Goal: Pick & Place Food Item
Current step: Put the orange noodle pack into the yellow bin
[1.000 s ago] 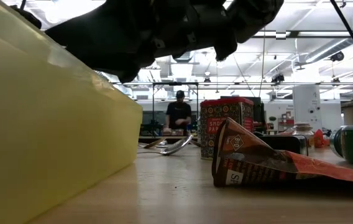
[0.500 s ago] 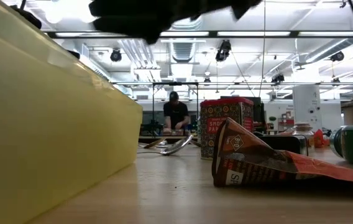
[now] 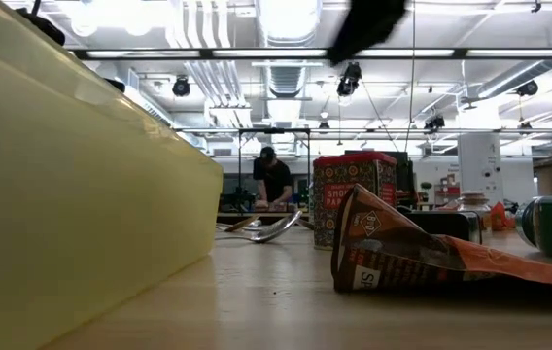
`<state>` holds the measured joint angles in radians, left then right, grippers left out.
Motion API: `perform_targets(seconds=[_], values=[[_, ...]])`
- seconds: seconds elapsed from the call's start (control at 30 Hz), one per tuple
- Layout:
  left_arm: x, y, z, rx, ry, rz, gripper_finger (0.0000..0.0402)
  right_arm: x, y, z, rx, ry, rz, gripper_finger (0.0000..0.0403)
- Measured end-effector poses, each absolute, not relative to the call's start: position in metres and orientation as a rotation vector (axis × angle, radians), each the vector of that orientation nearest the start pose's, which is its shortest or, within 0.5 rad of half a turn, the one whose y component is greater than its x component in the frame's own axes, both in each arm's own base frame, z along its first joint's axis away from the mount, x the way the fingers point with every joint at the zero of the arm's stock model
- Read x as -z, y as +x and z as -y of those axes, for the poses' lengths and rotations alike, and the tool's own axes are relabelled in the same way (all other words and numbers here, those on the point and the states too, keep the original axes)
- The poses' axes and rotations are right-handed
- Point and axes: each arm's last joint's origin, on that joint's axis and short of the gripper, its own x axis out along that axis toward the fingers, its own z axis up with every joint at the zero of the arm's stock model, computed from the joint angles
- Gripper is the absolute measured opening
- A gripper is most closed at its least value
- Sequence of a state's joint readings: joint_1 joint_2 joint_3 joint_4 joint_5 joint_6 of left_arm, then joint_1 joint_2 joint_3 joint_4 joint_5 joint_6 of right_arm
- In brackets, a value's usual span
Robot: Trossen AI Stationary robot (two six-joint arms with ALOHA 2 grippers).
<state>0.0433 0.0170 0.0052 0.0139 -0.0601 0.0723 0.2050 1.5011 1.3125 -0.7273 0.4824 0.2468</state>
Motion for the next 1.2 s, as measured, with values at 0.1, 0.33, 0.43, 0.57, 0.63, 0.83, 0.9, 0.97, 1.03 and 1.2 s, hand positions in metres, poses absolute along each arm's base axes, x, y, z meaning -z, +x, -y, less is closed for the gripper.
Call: perform_targets(seconds=[0.1,0.33,0.43,0.57,0.63,0.83,0.9,0.97,1.03,1.2], values=[[-0.165,0.098,-0.006,-0.103,0.072,-0.002,0.0010,-0.314,0.278,-0.040,0.582,-0.018,-0.869,0.0224],[-0.165,0.098,-0.006,-0.103,0.073,-0.002,0.0010,-0.325,0.231,-0.022,0.952,0.191,-0.820,0.0224],[-0.165,0.098,-0.006,-0.103,0.073,-0.002,0.0010,-0.325,0.219,-0.011,1.057,0.277,-0.811,0.0224],[-0.165,0.098,-0.006,-0.103,0.072,-0.002,0.0010,-0.316,0.206,0.004,1.146,0.378,-0.816,0.0224],[-0.165,0.098,-0.006,-0.103,0.073,-0.002,0.0010,-0.309,0.202,0.011,1.175,0.410,-0.843,0.0224],[-0.165,0.098,-0.006,-0.103,0.072,-0.002,0.0010,-0.282,0.186,0.030,1.299,0.534,-0.908,0.0224],[-0.165,0.098,-0.006,-0.103,0.072,-0.002,0.0010,-0.273,0.181,0.037,1.341,0.569,-0.919,0.0224],[-0.165,0.098,-0.006,-0.103,0.073,-0.002,0.0010,-0.264,0.179,0.042,1.365,0.592,-0.913,0.0224],[-0.165,0.098,-0.006,-0.103,0.072,-0.002,0.0010,-0.254,0.176,0.045,1.375,0.579,-0.937,0.0224],[-0.165,0.098,-0.006,-0.103,0.073,-0.002,0.0010,-0.231,0.166,0.047,1.419,0.541,-1.013,0.0224]])
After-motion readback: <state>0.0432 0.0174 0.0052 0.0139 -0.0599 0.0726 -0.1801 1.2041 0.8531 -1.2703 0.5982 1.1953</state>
